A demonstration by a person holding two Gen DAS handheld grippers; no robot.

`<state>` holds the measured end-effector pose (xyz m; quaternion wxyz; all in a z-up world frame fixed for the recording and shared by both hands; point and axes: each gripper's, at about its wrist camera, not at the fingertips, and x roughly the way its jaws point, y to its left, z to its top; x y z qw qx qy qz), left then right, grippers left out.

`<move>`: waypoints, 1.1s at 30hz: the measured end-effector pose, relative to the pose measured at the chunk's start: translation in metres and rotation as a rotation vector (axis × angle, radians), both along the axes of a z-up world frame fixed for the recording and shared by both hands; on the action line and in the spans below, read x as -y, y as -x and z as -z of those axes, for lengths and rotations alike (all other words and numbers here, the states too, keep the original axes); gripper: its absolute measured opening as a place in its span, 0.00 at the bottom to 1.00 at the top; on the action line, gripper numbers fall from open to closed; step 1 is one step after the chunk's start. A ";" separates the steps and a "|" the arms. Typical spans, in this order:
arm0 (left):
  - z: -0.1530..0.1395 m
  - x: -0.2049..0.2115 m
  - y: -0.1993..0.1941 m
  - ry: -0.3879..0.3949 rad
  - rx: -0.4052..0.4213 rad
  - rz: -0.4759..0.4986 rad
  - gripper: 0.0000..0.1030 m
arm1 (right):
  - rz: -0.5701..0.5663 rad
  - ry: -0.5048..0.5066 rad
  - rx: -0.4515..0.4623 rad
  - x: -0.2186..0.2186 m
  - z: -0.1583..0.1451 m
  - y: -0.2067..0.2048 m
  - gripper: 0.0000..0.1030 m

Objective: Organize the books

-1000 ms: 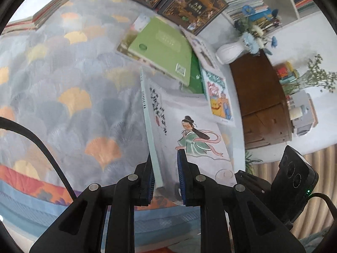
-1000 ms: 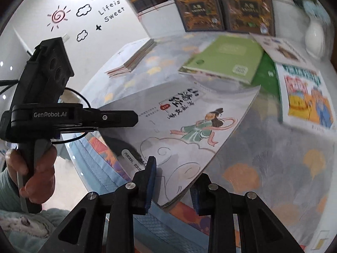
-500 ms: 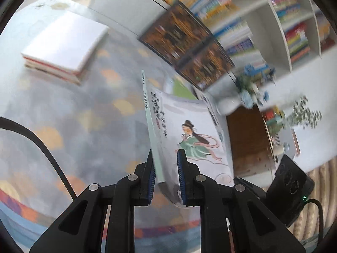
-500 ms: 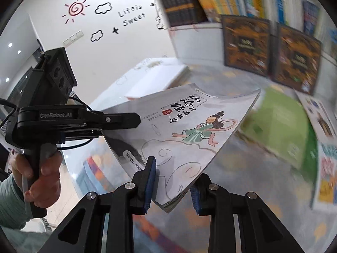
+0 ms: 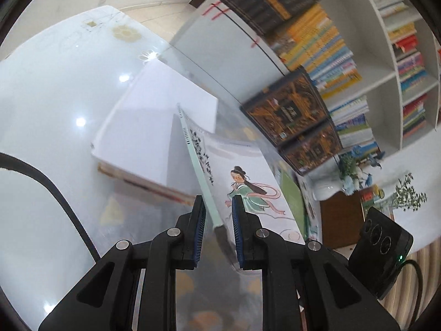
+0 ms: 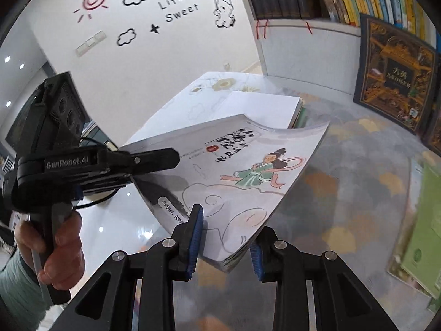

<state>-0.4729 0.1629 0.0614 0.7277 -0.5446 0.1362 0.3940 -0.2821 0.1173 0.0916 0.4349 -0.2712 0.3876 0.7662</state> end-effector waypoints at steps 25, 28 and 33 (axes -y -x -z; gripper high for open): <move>0.067 -0.069 0.066 0.132 -0.021 -0.195 0.19 | 0.092 0.142 0.015 -0.101 0.063 0.037 0.35; 0.066 -0.050 0.077 0.146 -0.025 -0.231 0.19 | 0.087 0.158 -0.004 -0.094 0.062 0.034 0.41; 0.054 -0.023 0.078 0.149 -0.050 -0.239 0.22 | 0.103 0.225 -0.203 -0.057 0.065 0.000 0.41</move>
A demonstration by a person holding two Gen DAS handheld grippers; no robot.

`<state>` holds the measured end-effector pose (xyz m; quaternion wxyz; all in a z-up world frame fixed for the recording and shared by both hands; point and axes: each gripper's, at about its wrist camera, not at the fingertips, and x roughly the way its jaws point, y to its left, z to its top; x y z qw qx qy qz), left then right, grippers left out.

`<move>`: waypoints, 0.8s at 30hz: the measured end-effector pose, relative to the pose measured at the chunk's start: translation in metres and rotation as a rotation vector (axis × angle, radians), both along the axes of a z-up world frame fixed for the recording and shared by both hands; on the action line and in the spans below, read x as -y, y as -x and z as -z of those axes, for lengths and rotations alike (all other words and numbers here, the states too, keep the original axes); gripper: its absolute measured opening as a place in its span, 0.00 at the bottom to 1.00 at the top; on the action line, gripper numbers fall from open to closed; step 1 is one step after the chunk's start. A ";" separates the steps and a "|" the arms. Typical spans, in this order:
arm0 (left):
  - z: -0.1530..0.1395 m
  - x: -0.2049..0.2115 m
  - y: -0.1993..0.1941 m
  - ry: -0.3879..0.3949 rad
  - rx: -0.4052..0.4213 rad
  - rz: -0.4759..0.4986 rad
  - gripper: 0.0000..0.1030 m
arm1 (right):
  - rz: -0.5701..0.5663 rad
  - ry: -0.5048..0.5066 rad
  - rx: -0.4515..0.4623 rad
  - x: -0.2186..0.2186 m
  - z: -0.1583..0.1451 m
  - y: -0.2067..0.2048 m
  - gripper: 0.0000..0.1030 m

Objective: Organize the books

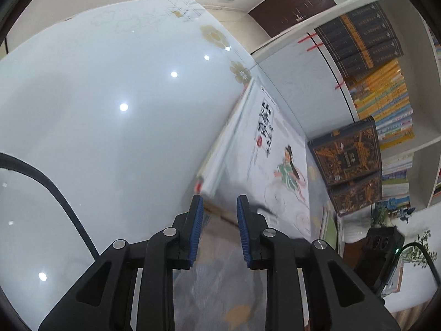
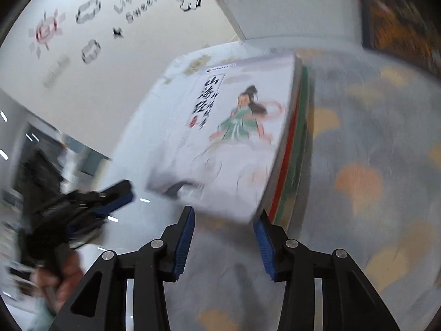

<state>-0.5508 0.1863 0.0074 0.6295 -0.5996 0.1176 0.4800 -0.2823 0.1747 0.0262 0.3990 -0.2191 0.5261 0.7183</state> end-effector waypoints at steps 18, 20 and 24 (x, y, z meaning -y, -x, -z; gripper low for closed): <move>-0.017 0.074 -0.330 0.009 -0.009 0.646 0.48 | 0.590 0.187 -0.019 0.205 0.033 -0.332 0.54; -0.015 0.068 -0.362 -0.014 -0.037 0.650 0.48 | 0.605 0.159 -0.004 0.197 0.028 -0.361 0.56; -0.011 0.043 -0.408 -0.066 -0.123 0.619 0.48 | 0.594 0.121 0.021 0.171 0.027 -0.396 0.72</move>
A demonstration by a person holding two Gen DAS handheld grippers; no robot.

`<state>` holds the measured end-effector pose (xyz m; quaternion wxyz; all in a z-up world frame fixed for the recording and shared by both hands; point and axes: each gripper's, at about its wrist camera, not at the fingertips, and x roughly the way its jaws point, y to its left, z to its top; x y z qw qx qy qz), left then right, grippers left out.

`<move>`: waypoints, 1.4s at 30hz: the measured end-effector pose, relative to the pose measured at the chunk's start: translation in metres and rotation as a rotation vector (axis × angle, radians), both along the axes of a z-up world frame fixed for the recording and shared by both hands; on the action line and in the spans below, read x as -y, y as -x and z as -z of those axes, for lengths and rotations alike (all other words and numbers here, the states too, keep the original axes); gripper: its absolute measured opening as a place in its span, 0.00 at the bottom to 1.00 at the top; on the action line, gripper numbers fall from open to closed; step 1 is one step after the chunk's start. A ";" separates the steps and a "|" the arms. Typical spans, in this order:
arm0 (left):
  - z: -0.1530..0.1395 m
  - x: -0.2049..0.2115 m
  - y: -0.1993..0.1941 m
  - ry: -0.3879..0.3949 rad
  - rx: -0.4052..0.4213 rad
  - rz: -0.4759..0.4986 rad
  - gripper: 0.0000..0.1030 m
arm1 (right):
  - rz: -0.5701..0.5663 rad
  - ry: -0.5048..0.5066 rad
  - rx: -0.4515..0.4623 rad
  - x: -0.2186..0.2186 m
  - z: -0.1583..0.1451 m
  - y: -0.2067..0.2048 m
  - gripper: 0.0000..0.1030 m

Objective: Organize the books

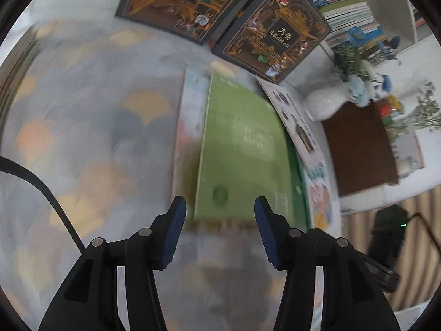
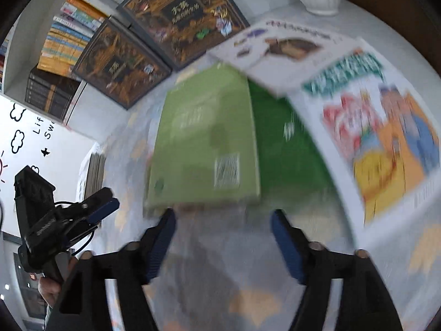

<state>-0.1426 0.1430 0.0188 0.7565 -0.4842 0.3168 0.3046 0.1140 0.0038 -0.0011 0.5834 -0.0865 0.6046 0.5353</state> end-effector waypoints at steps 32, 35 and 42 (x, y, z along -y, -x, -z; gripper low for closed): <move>0.033 0.212 0.017 0.139 -0.105 -0.108 0.48 | -0.469 0.074 0.171 0.146 0.029 0.040 0.45; 0.036 0.210 0.016 0.142 -0.097 -0.141 0.48 | -0.444 0.041 0.143 0.138 0.033 0.033 0.46; 0.037 0.215 0.013 0.127 -0.093 -0.161 0.48 | -0.439 -0.021 0.174 0.133 0.032 0.049 0.60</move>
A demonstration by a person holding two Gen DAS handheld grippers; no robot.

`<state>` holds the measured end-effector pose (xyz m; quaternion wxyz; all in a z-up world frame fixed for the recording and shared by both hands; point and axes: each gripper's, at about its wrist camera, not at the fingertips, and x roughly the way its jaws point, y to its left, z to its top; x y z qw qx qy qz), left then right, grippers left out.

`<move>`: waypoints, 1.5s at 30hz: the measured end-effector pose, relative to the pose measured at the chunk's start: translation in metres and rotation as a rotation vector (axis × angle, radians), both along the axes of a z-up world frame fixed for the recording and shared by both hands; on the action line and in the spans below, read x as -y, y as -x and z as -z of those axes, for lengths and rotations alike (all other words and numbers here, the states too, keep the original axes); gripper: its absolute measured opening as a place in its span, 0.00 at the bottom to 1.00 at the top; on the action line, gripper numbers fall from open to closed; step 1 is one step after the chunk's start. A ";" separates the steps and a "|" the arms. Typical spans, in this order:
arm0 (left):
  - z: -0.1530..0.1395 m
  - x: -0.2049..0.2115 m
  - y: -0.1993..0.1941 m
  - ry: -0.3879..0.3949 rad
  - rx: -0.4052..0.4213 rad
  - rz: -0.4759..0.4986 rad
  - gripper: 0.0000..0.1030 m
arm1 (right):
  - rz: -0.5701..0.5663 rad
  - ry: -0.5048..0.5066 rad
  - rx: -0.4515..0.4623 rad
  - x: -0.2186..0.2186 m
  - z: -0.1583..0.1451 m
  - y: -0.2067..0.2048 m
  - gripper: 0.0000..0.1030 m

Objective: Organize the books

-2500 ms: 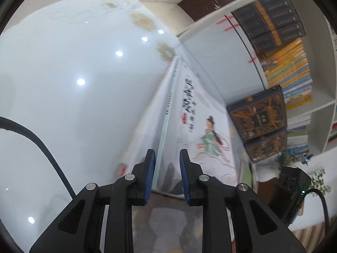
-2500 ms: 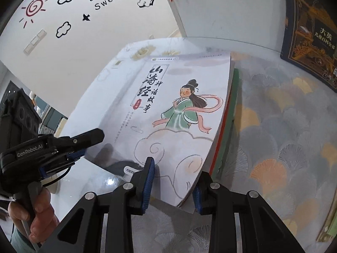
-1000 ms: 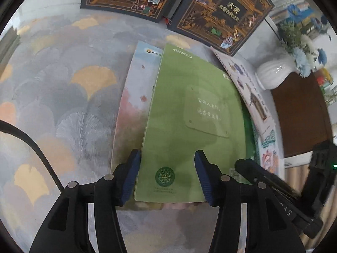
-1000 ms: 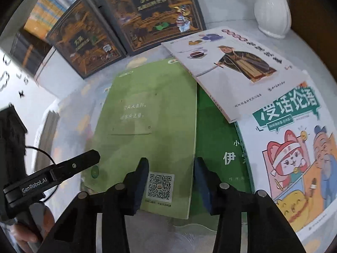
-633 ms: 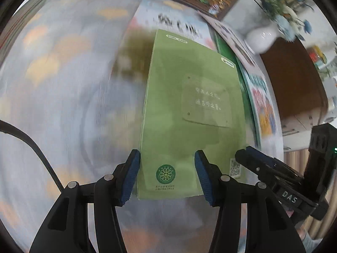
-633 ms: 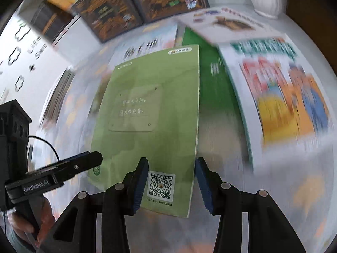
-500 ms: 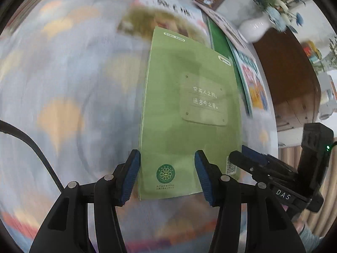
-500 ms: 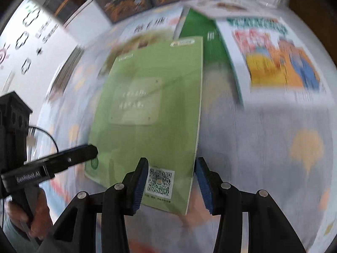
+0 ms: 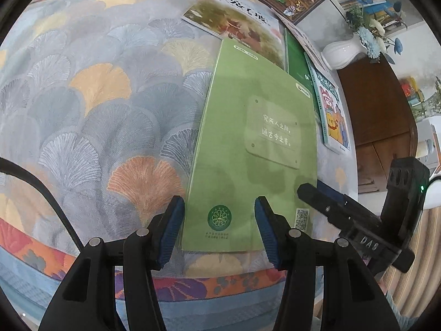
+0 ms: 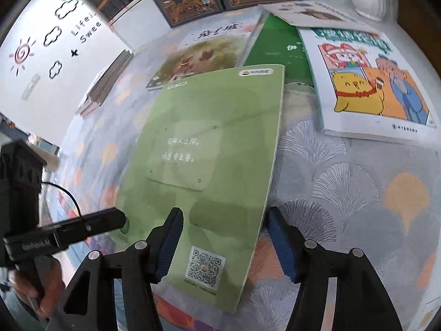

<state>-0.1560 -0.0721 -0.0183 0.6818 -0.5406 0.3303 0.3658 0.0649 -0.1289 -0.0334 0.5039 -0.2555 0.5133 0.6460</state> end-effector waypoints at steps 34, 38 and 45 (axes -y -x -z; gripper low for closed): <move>0.004 -0.001 0.009 0.005 0.101 0.018 0.57 | 0.158 -0.009 -0.368 -0.002 -0.048 -0.029 0.60; 0.004 -0.001 0.013 0.024 0.132 0.008 0.58 | 0.123 -0.044 -0.362 -0.006 -0.069 -0.019 0.60; -0.018 -0.017 0.082 0.031 0.214 -0.178 0.58 | 0.005 -0.111 -0.367 -0.020 -0.108 0.022 0.60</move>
